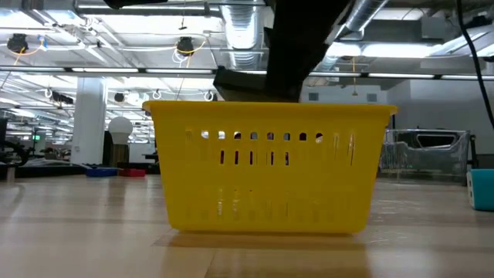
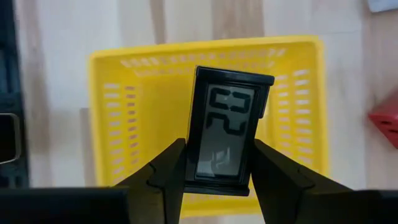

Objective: Pick & Place Office items
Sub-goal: Put the right black digital timer into the yellow bin

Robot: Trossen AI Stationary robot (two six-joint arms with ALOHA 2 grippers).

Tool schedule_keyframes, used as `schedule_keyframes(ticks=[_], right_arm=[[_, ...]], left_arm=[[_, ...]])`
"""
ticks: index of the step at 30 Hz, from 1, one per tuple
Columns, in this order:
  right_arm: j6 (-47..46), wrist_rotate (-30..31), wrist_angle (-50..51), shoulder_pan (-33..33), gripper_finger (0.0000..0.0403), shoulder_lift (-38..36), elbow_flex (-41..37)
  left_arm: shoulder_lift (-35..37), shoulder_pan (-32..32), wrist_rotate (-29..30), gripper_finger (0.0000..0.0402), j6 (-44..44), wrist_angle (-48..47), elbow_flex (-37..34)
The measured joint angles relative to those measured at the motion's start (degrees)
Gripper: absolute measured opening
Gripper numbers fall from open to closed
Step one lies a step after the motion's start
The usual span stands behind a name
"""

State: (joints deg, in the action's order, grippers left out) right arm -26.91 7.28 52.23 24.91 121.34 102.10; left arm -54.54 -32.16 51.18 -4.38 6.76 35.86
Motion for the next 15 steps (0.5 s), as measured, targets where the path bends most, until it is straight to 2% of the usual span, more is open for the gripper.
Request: schedule_keyframes(ticks=[15], right_arm=[[1.44,-1.30,-0.20,-1.61,0.0148,2.73,-0.37]], left_arm=[[-0.02,0.00,0.00,0.0271,0.39,-0.45,0.00]])
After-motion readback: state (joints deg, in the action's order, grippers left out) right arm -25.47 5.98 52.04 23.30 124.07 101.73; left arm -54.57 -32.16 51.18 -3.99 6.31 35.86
